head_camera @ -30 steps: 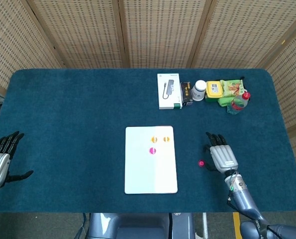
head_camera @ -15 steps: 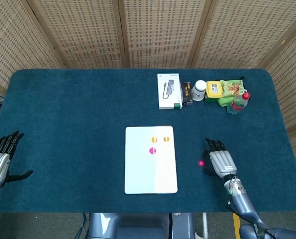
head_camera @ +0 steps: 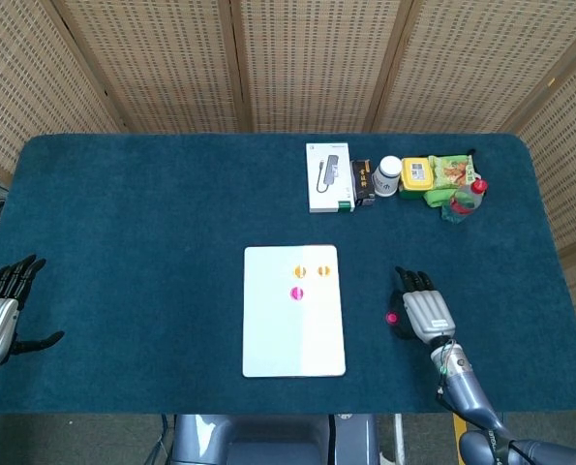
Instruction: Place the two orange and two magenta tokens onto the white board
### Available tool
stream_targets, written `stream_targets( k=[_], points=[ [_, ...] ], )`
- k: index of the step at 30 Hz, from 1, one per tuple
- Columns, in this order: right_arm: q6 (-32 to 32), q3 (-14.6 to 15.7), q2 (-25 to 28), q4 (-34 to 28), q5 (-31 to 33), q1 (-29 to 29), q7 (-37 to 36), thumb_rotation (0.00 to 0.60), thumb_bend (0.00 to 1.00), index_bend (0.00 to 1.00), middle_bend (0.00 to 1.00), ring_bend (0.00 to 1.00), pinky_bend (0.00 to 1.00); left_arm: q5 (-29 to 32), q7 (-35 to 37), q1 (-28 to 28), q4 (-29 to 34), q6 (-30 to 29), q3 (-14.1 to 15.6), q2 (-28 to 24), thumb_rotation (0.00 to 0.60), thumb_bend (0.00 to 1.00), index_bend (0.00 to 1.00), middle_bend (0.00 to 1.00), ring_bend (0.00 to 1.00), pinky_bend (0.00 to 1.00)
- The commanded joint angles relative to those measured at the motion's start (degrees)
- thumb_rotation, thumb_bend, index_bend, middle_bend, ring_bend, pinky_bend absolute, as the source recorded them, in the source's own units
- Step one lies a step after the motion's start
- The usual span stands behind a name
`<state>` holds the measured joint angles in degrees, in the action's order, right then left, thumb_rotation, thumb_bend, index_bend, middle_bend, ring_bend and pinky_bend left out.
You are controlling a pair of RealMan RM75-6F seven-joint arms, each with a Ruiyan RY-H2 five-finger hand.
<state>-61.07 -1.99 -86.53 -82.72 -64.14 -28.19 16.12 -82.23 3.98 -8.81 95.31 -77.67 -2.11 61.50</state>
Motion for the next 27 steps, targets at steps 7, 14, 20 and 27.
stream_targets(
  k=[7, 14, 20, 27],
  points=[
    [1.21, -0.54, -0.79, 0.41, 0.12, 0.02, 0.88, 0.600, 0.31, 0.43, 0.02, 0.00, 0.00, 0.10, -0.06, 0.00, 0.01, 0.00, -0.03, 0.01, 0.600, 0.00, 0.00, 0.00, 0.00, 0.00],
    [2.42, -0.89, -0.95, 1.01, 0.65, 0.00, 1.43, 0.600, 0.31, 0.43, 0.02, 0.00, 0.00, 0.19, -0.15, -0.03, 0.04, 0.10, -0.04, 0.01, 0.600, 0.00, 0.00, 0.00, 0.00, 0.00],
    [3.05, -1.24, -1.24, 1.33, 0.79, -0.07, 1.64, 0.600, 0.31, 0.43, 0.02, 0.00, 0.00, 0.29, -0.28, -0.01, 0.07, 0.07, -0.07, 0.02, 0.600, 0.00, 0.00, 0.00, 0.00, 0.00],
    [3.66, -1.51, -1.51, 1.75, 1.11, -0.02, 1.77, 0.600, 0.31, 0.56, 0.03, 0.00, 0.00, 0.33, -0.30, -0.01, 0.12, 0.09, -0.09, 0.01, 0.600, 0.00, 0.00, 0.00, 0.00, 0.00]
  ],
)
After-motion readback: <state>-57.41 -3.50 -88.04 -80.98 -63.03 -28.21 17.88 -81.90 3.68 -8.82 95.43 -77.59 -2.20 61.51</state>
